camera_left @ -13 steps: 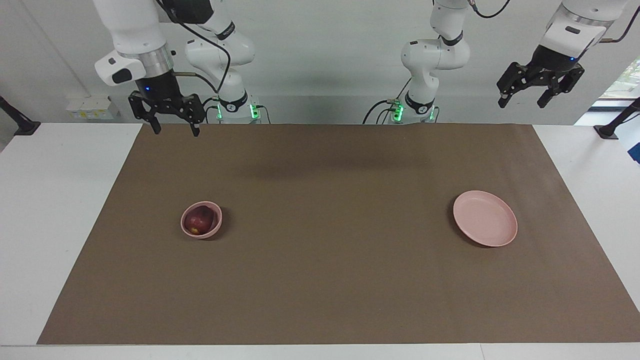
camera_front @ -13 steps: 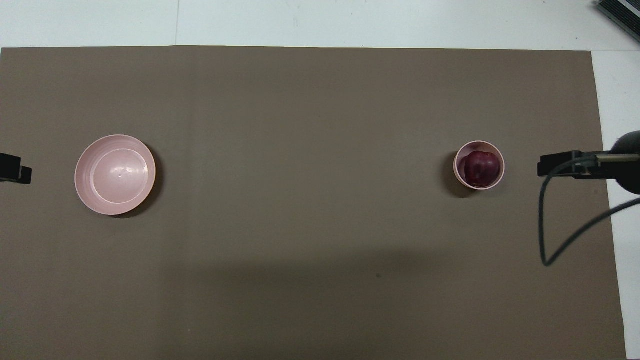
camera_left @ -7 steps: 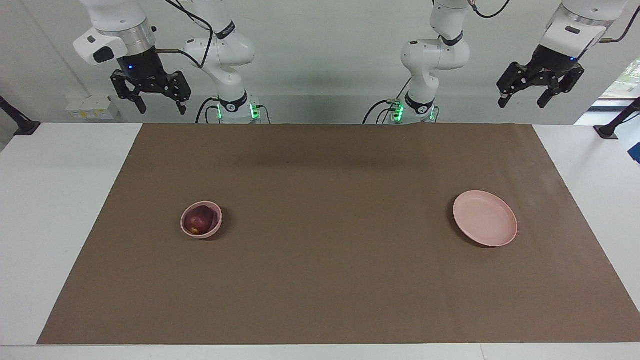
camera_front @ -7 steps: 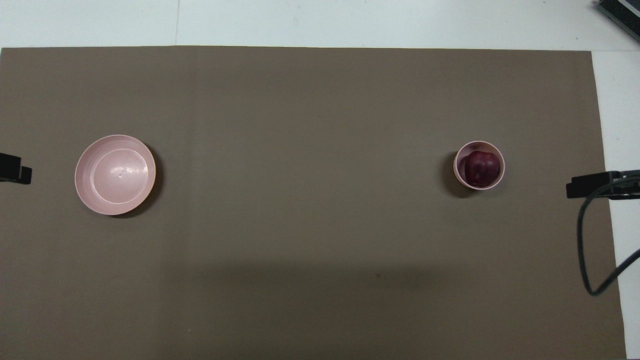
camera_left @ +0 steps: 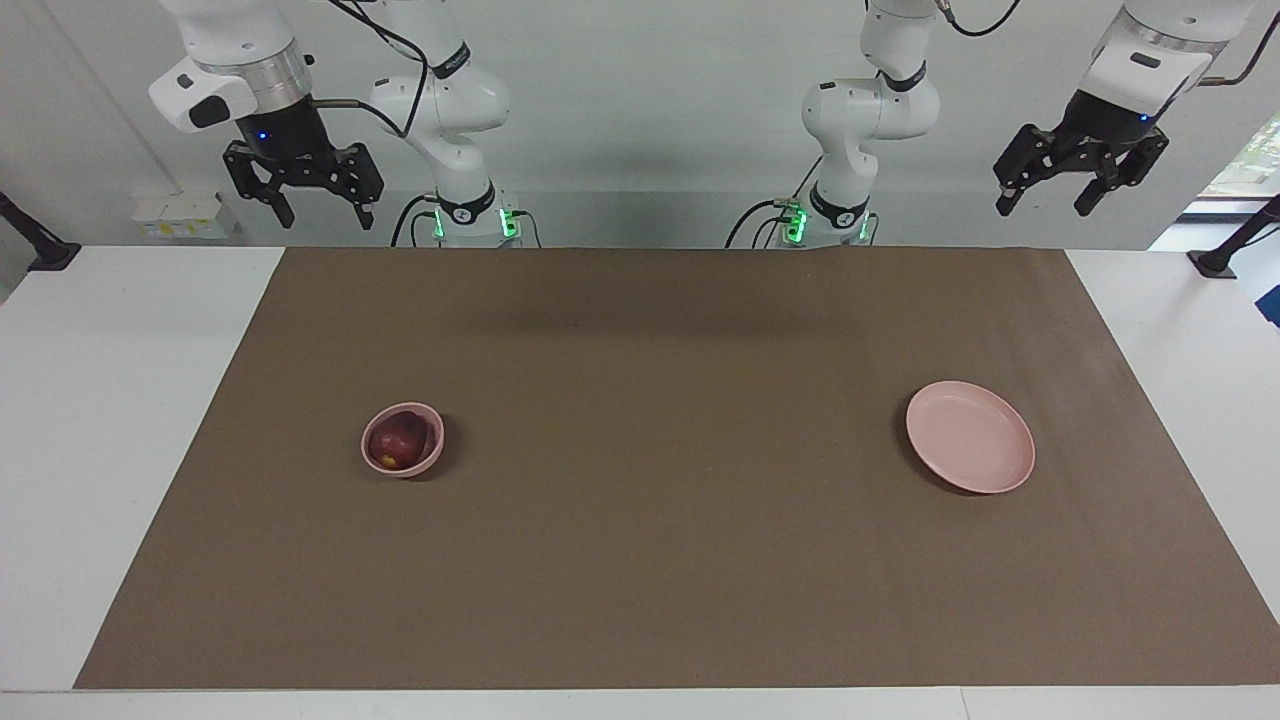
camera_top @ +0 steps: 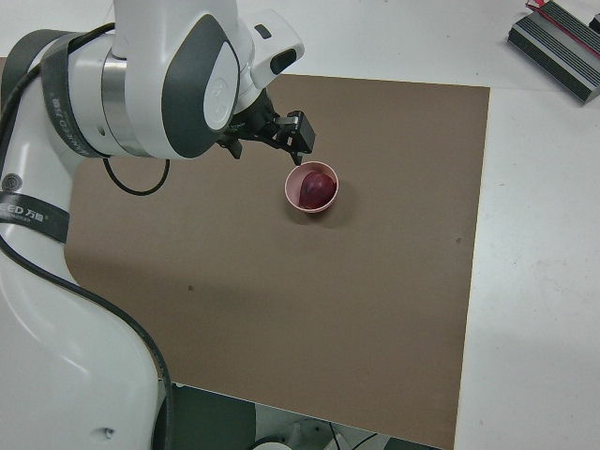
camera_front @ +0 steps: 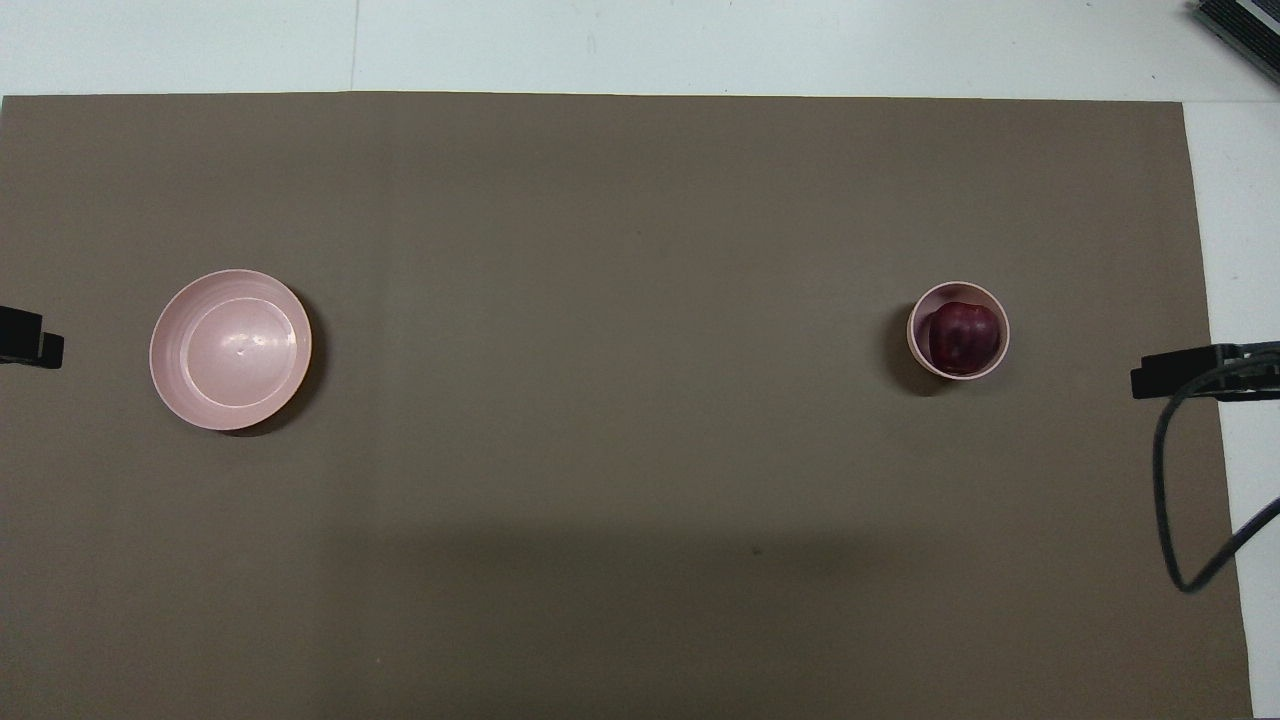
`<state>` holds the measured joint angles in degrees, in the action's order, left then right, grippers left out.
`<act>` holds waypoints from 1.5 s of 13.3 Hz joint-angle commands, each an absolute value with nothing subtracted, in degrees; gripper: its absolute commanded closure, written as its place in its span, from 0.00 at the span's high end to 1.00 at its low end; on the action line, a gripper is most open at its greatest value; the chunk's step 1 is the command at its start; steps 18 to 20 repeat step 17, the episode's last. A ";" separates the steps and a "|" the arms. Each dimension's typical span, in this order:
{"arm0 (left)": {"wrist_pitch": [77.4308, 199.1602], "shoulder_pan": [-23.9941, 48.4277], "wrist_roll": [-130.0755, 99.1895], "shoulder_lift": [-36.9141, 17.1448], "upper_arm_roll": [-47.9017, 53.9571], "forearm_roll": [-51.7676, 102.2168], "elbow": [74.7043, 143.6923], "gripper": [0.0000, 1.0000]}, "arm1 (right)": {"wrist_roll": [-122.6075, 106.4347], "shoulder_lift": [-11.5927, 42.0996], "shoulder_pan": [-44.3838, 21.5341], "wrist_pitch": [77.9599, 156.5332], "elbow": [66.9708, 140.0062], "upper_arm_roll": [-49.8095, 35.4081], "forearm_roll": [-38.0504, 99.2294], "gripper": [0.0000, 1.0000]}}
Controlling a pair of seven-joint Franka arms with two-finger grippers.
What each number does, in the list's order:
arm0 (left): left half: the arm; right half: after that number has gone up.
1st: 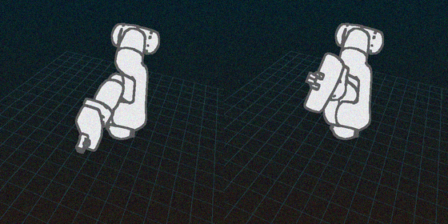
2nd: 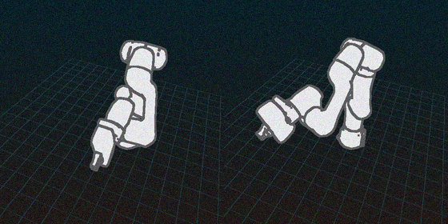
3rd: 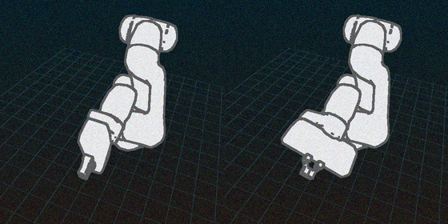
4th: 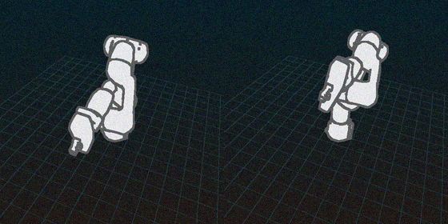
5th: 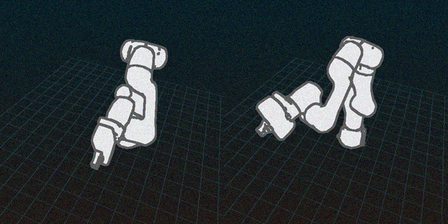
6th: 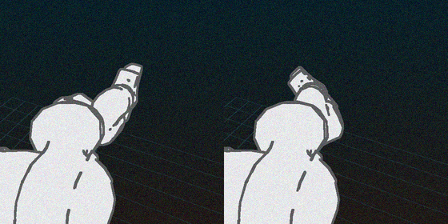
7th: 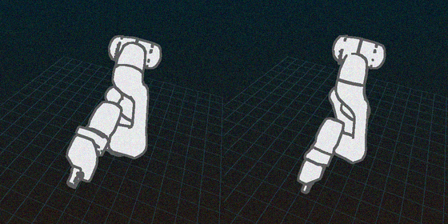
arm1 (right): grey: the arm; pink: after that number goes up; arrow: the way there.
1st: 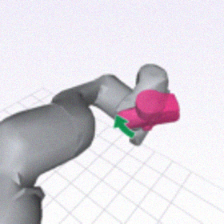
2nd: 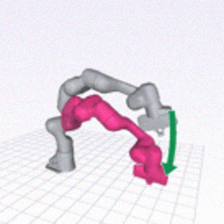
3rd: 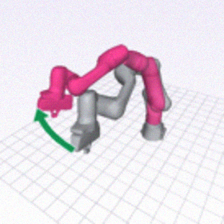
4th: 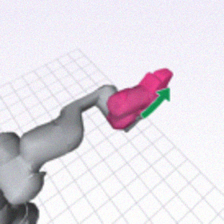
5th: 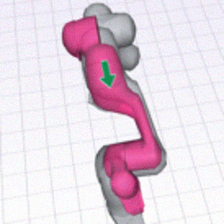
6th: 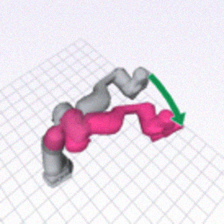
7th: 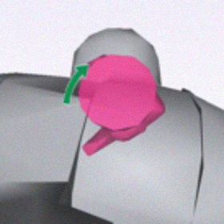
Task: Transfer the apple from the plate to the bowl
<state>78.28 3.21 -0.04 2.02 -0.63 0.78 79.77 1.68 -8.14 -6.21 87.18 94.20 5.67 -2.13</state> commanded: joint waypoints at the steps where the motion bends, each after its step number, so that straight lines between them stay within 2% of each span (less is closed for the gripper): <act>1: 77.61 3.08 0.26 2.46 -0.62 0.00 79.89 1.00 | 0.26 -6.60 -5.27 84.56 91.24 5.27 -1.49 1.00; 6: 77.61 3.08 0.26 2.46 -0.62 0.00 79.98 1.00 | 0.09 -5.28 -5.01 82.27 88.60 5.19 -1.67 1.00; 9: 77.61 3.08 0.26 2.46 -0.62 0.00 79.98 1.00 | 0.09 -5.36 -2.03 82.35 88.51 3.26 -1.06 1.00; 20: 77.70 3.08 0.79 2.46 -0.62 -0.44 79.89 1.00 | 0.26 -5.71 -2.64 82.97 89.65 3.25 -0.79 1.00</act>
